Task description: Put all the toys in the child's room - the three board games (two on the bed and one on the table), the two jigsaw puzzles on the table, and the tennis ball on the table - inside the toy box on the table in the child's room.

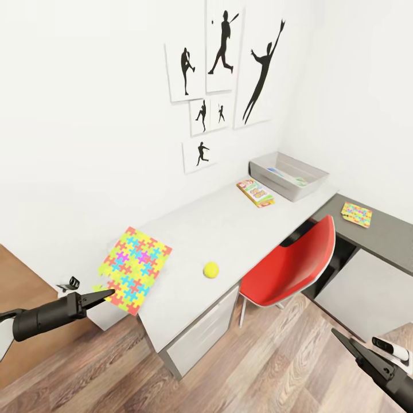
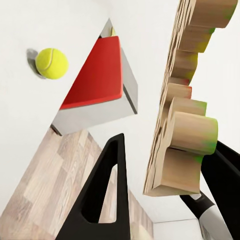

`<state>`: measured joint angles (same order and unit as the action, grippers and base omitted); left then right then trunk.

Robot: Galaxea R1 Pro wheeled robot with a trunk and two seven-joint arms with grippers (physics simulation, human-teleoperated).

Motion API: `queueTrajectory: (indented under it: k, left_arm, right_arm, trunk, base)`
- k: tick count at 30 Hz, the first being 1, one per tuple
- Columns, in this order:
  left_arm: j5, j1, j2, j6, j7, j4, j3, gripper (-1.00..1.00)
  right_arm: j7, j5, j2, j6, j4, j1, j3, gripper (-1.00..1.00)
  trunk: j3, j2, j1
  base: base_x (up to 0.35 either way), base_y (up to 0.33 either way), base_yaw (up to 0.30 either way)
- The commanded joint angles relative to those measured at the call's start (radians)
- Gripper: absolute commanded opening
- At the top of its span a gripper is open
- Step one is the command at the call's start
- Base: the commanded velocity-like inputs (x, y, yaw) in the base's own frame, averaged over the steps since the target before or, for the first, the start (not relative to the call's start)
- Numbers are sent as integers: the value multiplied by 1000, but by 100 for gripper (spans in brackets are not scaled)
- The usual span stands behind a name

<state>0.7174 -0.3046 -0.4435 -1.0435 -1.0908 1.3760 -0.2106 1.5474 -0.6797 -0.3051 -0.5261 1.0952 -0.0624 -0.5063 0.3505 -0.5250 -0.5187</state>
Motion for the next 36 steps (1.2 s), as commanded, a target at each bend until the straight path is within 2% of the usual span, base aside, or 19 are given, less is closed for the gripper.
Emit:
queueTrajectory:
  k: [1, 18, 36]
  left_arm:
    - [-2, -1, -1, -4, -3, 0, 0, -100]
    - [-3, -4, -1, -4, -3, 0, 1, -100]
    - [-2, -4, -3, -4, -4, 0, 1, -100]
  right_arm:
    - [3, -1, 0, -10, 0, -1, -1, 100]
    - [4, -1, 0, -9, 0, -1, -7, 100]
    - [5, -1, 0, -9, 0, -1, -9, 100]
  trunk:
    - [-4, 6, 3]
    - [-85, 125, 69]
    - [-115, 125, 69]
  base:
    - [0, 0, 0]
    - [0, 0, 0]
    - [0, 0, 0]
